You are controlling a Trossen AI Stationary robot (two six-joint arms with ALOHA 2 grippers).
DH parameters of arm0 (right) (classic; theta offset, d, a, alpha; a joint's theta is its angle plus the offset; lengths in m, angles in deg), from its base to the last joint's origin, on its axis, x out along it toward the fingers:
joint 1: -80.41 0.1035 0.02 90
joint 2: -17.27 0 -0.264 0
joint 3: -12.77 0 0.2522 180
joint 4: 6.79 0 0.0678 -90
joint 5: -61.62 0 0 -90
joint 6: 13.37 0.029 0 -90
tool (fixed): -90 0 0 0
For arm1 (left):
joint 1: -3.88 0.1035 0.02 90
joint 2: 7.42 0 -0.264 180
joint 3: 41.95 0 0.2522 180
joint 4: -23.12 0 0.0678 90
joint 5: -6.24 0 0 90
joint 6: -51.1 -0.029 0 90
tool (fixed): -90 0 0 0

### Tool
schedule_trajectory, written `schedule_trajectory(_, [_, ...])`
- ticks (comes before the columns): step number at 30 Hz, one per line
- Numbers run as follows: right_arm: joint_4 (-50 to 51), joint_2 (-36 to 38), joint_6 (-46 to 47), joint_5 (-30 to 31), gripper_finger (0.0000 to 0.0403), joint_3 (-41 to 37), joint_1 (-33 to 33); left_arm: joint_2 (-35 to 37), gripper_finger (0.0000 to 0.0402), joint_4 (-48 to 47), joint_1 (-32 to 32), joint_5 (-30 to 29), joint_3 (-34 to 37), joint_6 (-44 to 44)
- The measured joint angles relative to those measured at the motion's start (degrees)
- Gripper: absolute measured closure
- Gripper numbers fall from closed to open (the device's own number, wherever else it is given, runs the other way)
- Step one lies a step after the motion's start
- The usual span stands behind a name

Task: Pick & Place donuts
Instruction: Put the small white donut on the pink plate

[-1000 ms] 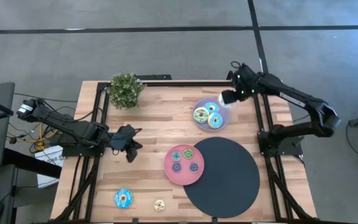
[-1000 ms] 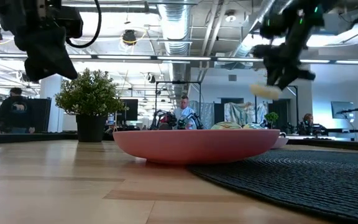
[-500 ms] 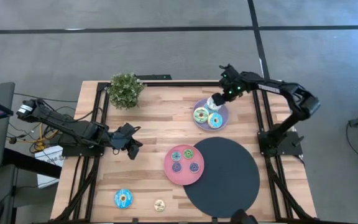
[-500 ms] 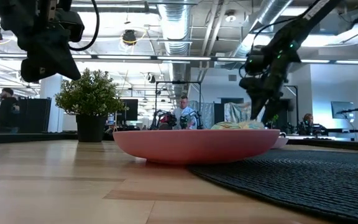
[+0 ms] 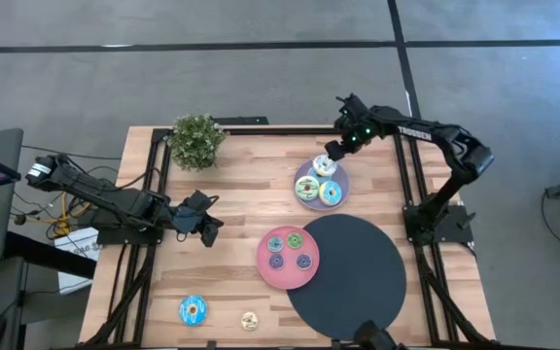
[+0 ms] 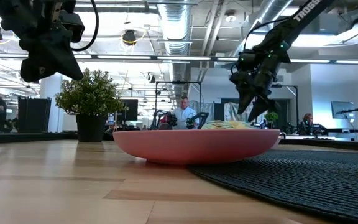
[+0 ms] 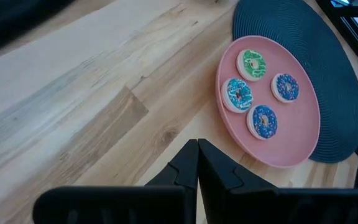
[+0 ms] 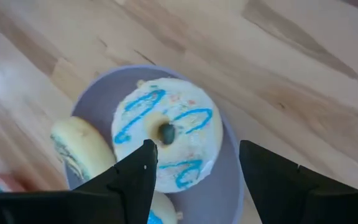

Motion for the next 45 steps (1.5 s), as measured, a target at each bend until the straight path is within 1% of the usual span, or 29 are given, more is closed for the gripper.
schedule_trajectory(6, [2.6, 2.5, -1.0, 0.0, 0.0184, 1.6, -0.6, 0.0, 0.0401, 0.0, 0.0, -1.9, 0.0, -0.1])
schedule_trajectory(11, [8.3, 8.1, -0.6, 0.8, 0.0184, 1.6, -0.4, 0.0, 0.0401, 0.2, 0.0, -2.2, 0.0, 0.0])
schedule_trajectory(13, [10.9, 11.2, 1.3, 4.1, 0.0186, 1.6, 1.4, 0.0, 0.04, 0.2, 0.0, -2.5, 0.0, -0.3])
schedule_trajectory(16, [15.1, 16.8, 5.8, 11.7, 0.0192, 1.6, 6.4, 0.0, 0.0383, 0.1, 0.0, -3.2, 0.0, -1.6])
schedule_trajectory(20, [19.0, 23.6, 17.9, 20.6, 0.0202, 1.6, 17.6, 0.0, 0.0332, -0.1, 0.0, -4.3, 0.0, -6.1])
schedule_trajectory(25, [20.9, 28.5, 38.9, 28.7, 0.0214, 1.6, 36.6, 0.0, 0.0246, -0.1, 0.0, -6.7, 0.0, -10.0])
schedule_trajectory(28, [21.9, 28.7, 52.5, 35.6, 0.0219, 1.6, 49.4, 0.0, 0.0195, -0.1, 0.0, -7.1, 0.0, -12.4])
schedule_trajectory(31, [23.0, 26.9, 67.0, 42.5, 0.0224, 1.6, 61.8, 0.0, 0.0154, 0.2, -0.1, -5.8, 0.0, -19.8])
schedule_trajectory(33, [24.3, 24.7, 76.6, 45.6, 0.0226, 1.6, 68.8, 0.0, 0.0135, 1.0, -0.4, -3.9, 0.0, -23.8])
schedule_trajectory(36, [24.4, 20.0, 89.3, 46.6, 0.0229, 1.6, 77.7, 0.0, 0.0119, 4.5, -1.5, 0.2, 0.0, -27.9])
schedule_trajectory(38, [24.4, 16.3, 96.3, 46.6, 0.0231, 1.6, 82.7, 0.0, 0.0116, 5.9, -2.7, 1.1, -0.2, -28.6])
schedule_trajectory(40, [24.9, 12.3, 102.3, 45.7, 0.0233, 1.6, 87.0, -0.6, 0.0116, 5.6, -4.1, 0.7, -1.4, -28.5])
schedule_trajectory(42, [24.8, 8.9, 106.9, 42.9, 0.0235, 1.6, 90.5, -2.3, 0.0117, 4.4, -5.6, -0.5, -3.9, -28.5])
schedule_trajectory(45, [23.3, 5.3, 111.0, 40.2, 0.0243, 1.1, 94.6, -7.3, 0.0117, 1.5, -8.4, -2.6, -9.1, -28.3])
